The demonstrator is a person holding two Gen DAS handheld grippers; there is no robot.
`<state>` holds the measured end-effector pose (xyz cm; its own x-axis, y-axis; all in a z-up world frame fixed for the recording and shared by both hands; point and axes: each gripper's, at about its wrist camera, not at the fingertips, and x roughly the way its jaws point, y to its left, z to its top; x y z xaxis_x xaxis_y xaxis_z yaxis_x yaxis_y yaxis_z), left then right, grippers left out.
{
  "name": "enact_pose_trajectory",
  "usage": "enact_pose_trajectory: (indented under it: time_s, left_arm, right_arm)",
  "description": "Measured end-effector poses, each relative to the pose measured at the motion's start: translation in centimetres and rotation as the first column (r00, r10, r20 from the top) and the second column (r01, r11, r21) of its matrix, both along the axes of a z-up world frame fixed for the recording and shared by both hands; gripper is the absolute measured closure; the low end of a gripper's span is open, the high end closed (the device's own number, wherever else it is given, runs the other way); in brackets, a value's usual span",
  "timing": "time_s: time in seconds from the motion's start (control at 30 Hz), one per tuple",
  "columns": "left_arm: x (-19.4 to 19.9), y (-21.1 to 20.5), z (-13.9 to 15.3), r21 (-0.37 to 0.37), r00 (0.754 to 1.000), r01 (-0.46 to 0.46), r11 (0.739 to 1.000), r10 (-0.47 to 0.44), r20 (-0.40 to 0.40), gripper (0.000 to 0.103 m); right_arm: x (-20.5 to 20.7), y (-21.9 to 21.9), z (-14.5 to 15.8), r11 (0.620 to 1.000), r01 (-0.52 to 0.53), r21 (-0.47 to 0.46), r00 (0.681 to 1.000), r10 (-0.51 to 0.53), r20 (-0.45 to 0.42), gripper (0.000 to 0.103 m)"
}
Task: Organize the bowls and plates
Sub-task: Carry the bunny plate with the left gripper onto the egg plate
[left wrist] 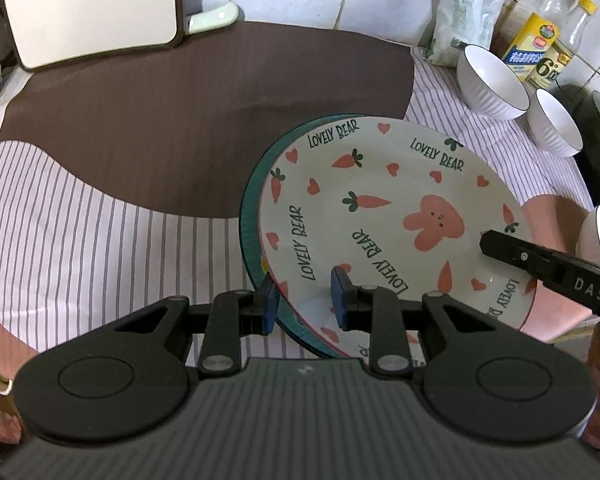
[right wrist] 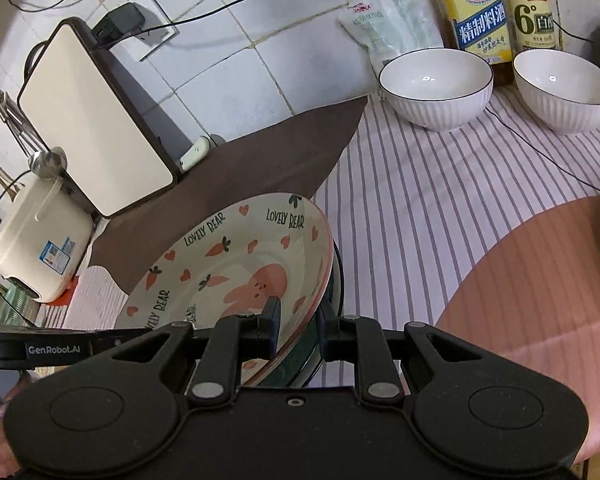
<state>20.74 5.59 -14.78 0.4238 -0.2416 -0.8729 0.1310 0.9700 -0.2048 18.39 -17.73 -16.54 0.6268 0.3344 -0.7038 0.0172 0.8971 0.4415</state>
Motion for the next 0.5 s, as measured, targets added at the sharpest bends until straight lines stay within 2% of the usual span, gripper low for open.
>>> enact_pose_trajectory:
  time_s: [0.3, 0.5]
  left_arm:
    - [0.5, -0.1, -0.5, -0.001, 0.999, -0.036, 0.999, 0.036, -0.026, 0.077]
    - [0.4, -0.7, -0.5, 0.038, 0.999, -0.051, 0.998, 0.051, -0.008, 0.077]
  right_arm:
    - [0.1, 1.9, 0.8, 0.987, -0.032, -0.160, 0.999, 0.031, -0.007, 0.079]
    - [-0.1, 2.3, 0.5, 0.982, -0.034, -0.186, 0.999, 0.035, 0.003, 0.076]
